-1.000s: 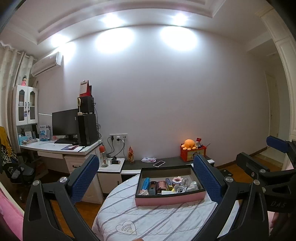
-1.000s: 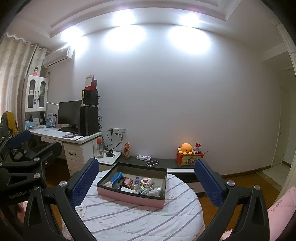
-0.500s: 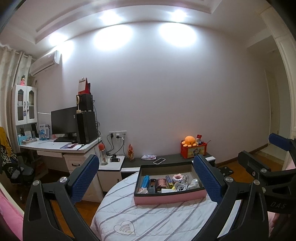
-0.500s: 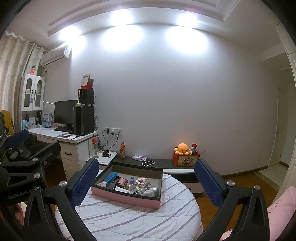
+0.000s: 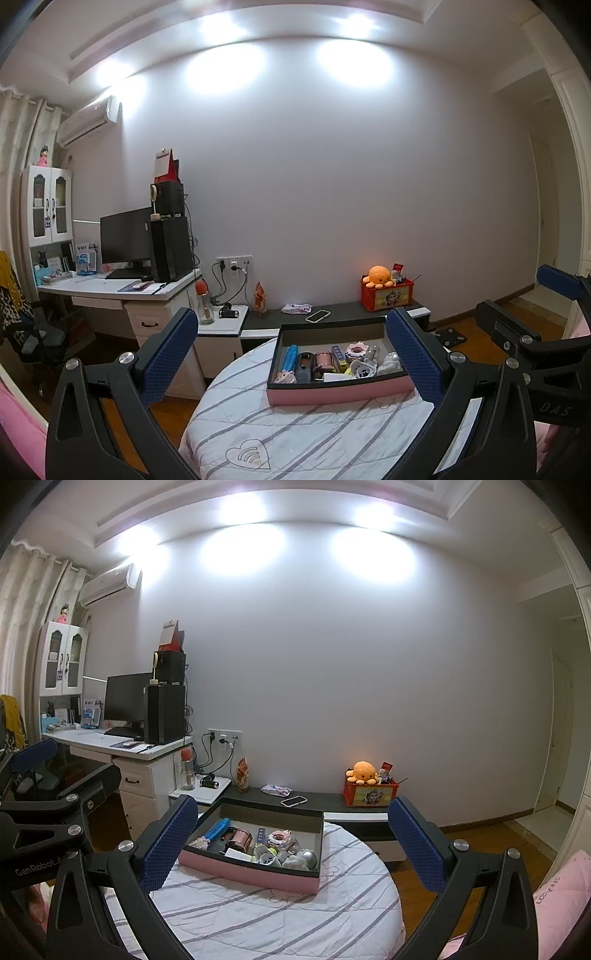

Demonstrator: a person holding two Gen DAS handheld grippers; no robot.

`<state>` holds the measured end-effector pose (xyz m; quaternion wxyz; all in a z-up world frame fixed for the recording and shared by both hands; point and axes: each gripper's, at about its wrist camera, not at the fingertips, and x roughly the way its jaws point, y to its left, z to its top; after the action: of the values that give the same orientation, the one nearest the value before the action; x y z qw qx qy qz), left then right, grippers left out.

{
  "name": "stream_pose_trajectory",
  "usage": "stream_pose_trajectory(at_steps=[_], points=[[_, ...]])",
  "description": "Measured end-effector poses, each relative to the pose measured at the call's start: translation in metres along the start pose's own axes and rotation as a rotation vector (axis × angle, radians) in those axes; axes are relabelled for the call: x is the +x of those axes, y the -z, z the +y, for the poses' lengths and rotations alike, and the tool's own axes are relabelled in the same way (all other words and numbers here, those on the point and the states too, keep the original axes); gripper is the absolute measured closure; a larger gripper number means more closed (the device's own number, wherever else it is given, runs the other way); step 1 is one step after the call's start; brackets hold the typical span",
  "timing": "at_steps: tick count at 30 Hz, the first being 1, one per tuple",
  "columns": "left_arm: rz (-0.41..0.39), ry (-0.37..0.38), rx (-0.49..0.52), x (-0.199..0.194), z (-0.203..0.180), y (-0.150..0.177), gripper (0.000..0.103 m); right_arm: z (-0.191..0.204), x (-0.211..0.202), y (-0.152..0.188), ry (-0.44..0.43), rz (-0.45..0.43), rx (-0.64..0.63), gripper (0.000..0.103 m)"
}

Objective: Organize rigid objects

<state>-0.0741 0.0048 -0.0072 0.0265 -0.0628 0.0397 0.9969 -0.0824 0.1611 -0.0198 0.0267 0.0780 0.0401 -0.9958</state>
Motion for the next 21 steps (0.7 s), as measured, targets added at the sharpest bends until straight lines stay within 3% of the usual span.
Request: stream_pose_trajectory(at_steps=[21], points=[[0.014,-0.003,0.0,0.0057,0.0015,0.0037,0.0,0.0035,0.006,0.0001,0.005,0.017,-0.013,0.0]])
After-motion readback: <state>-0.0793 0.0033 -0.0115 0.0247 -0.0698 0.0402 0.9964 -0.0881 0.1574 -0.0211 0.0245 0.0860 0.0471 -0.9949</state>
